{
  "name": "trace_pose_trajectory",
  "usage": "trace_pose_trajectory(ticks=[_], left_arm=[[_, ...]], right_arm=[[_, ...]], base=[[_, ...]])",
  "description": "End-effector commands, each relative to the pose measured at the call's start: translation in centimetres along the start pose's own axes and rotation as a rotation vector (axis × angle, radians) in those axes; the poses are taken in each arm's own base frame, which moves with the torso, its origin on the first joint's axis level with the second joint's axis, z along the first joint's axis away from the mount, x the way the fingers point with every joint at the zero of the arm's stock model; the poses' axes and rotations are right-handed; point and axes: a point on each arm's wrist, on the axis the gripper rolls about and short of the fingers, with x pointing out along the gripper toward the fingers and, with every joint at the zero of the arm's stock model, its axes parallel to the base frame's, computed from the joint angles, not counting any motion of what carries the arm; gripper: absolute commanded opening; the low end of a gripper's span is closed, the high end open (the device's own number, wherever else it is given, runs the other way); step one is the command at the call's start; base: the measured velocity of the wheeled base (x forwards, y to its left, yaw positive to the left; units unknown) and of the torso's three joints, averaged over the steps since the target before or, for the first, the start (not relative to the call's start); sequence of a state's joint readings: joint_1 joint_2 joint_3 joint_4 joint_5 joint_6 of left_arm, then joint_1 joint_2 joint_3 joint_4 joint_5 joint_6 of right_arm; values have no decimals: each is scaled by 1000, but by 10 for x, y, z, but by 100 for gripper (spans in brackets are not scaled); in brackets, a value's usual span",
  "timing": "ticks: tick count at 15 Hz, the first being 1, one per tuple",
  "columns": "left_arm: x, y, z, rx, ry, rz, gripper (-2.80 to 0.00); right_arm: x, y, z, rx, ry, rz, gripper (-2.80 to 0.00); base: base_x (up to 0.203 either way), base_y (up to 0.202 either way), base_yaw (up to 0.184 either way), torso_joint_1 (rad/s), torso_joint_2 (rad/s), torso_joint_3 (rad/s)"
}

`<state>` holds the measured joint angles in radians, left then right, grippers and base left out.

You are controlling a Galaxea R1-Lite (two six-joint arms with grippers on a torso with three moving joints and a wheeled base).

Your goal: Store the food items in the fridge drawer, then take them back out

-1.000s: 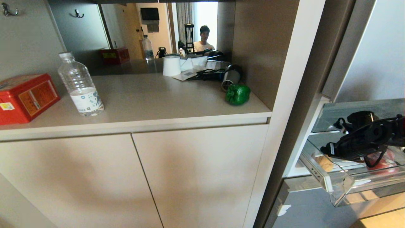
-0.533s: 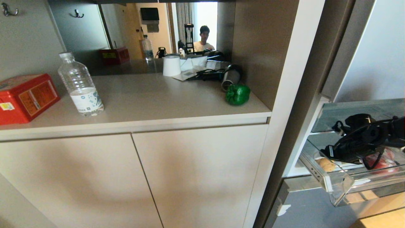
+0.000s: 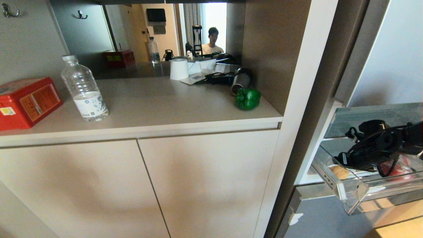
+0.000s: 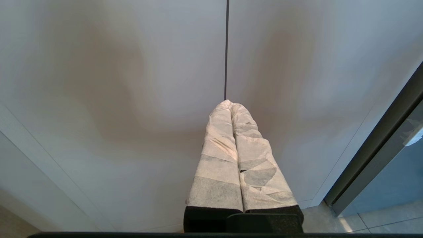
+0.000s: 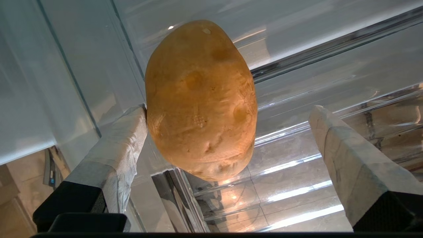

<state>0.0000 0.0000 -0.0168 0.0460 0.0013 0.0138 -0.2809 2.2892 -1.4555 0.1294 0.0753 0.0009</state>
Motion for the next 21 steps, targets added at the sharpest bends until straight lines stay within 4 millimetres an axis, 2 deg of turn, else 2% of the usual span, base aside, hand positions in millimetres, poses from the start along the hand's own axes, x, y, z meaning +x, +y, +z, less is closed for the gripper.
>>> trace_pose_trajectory(ticks=[1, 3, 4, 10, 16, 21], left_arm=[[0, 0, 0, 0, 1, 0, -280], [0, 0, 0, 0, 1, 0, -280], [0, 0, 0, 0, 2, 0, -280], [0, 0, 0, 0, 2, 0, -280], [0, 0, 0, 0, 0, 0, -280], [0, 0, 0, 0, 1, 0, -280]], right_arm=[[3, 0, -1, -1, 6, 1, 0], [3, 0, 0, -3, 4, 2, 0], [2, 1, 0, -4, 2, 2, -280], [1, 1, 2, -3, -4, 3, -280], [-23, 3, 10, -5, -53, 5, -280], [-41, 4, 4, -3, -52, 3, -280]], base=[[0, 0, 0, 0, 0, 0], [0, 0, 0, 0, 0, 0], [0, 0, 0, 0, 0, 0], [0, 0, 0, 0, 0, 0], [0, 0, 0, 0, 0, 0], [0, 0, 0, 0, 0, 0]])
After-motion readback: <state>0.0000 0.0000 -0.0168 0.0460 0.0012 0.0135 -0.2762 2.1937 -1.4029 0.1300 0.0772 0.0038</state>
